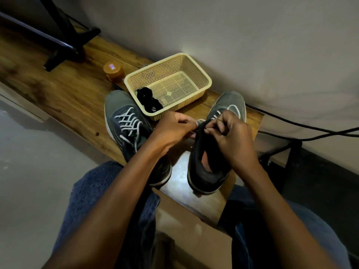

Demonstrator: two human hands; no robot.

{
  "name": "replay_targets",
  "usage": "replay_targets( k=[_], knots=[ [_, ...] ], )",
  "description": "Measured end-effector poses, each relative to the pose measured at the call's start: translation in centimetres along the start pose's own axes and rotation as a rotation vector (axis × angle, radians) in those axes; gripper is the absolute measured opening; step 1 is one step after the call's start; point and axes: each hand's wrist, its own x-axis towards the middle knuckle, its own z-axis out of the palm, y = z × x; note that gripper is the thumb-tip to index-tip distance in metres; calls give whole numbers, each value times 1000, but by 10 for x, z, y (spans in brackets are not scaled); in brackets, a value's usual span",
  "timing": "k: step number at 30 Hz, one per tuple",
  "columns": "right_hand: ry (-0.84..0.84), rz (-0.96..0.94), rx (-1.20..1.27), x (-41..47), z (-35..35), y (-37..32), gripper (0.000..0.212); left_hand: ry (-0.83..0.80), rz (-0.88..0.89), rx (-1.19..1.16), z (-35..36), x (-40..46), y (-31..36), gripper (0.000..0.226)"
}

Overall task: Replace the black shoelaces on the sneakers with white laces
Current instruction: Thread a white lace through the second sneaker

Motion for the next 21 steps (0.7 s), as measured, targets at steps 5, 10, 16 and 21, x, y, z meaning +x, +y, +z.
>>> replay_targets(
  k=[5,10,16,21],
  knots=[
    [5,11,-14,1,3,2,49,-4,18,30,0,-1,1,14],
    [12,43,44,0,3,3,42,-3,28,55,-1,0,0,15],
    [7,96,86,0,5,4,42,-37,30,90,-3,0,-2,14],
    [-10,106,32,1,7,3,38,-95,-34,121,-3,2,-6,11]
  ],
)
